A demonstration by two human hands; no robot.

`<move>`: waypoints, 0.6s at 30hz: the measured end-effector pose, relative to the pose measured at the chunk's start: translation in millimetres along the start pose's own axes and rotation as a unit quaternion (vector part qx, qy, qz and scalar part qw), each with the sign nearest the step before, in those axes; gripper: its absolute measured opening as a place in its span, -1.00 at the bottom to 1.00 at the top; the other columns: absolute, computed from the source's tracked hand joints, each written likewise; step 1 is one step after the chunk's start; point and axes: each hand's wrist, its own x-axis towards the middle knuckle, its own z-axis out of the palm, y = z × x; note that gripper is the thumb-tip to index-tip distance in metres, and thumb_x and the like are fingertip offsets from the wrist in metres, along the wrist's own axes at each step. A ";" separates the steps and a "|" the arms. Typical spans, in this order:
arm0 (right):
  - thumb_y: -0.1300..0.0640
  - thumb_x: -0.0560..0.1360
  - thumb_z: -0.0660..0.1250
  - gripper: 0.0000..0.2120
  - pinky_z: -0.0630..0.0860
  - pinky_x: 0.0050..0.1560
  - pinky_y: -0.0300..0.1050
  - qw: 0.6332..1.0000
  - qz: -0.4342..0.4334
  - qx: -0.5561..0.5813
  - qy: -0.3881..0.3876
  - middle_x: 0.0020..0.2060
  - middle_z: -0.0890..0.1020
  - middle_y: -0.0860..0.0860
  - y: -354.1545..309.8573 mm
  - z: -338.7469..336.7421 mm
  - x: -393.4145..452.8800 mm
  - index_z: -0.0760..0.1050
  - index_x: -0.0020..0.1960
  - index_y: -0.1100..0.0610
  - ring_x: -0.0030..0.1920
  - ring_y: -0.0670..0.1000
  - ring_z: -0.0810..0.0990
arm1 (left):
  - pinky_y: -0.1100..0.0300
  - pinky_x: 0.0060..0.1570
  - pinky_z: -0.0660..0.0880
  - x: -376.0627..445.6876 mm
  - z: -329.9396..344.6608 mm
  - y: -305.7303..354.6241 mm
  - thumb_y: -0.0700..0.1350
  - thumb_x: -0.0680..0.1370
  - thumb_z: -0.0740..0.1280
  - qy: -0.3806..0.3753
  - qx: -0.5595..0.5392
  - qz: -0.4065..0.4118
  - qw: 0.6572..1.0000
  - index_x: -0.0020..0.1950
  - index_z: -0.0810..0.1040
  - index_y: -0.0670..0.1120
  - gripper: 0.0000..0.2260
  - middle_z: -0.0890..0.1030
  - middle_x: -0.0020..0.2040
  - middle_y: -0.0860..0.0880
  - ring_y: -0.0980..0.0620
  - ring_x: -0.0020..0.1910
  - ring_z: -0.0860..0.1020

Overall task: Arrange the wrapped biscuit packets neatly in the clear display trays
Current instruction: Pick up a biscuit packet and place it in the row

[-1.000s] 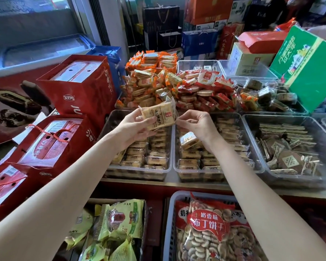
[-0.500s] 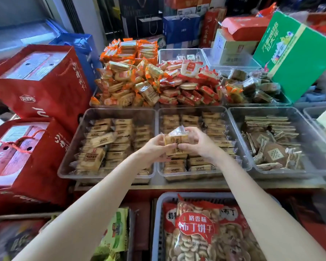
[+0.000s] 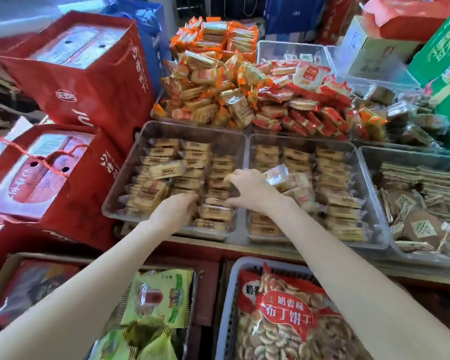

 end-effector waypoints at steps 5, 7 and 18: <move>-0.02 0.53 0.29 -0.56 0.34 0.25 0.03 0.989 -0.045 -0.076 -0.120 0.10 0.56 0.11 -23.1 38.5 27.8 0.32 0.32 0.17 0.12 0.14 0.53 | 0.22 0.37 0.12 -12.7 0.7 -17.6 -0.13 0.64 0.04 -0.031 0.171 0.000 0.985 0.54 0.06 -0.09 -0.54 0.23 0.51 -0.05 0.07 0.43 0.28; 0.04 0.52 0.31 -0.54 0.44 -0.08 -0.05 0.987 -0.033 -0.055 -0.149 0.02 0.53 0.13 -22.5 36.9 31.1 0.27 0.33 0.19 -0.07 0.12 0.52 | 0.19 0.38 0.12 -8.8 -1.4 -19.2 -0.16 0.63 0.04 -0.059 0.156 -0.013 0.986 0.54 0.06 -0.10 -0.53 0.30 0.48 -0.06 0.03 0.40 0.34; 0.24 0.35 0.45 -0.38 0.36 0.18 -0.09 0.994 0.017 0.090 -0.058 0.10 0.46 0.03 -9.1 21.2 19.6 0.25 0.32 0.11 0.11 0.06 0.44 | 0.09 0.32 0.33 -3.1 -18.0 -10.0 -0.24 0.61 0.04 -0.051 0.005 -0.041 0.998 0.49 0.25 -0.11 -0.58 0.39 0.41 -0.12 -0.09 0.32 0.42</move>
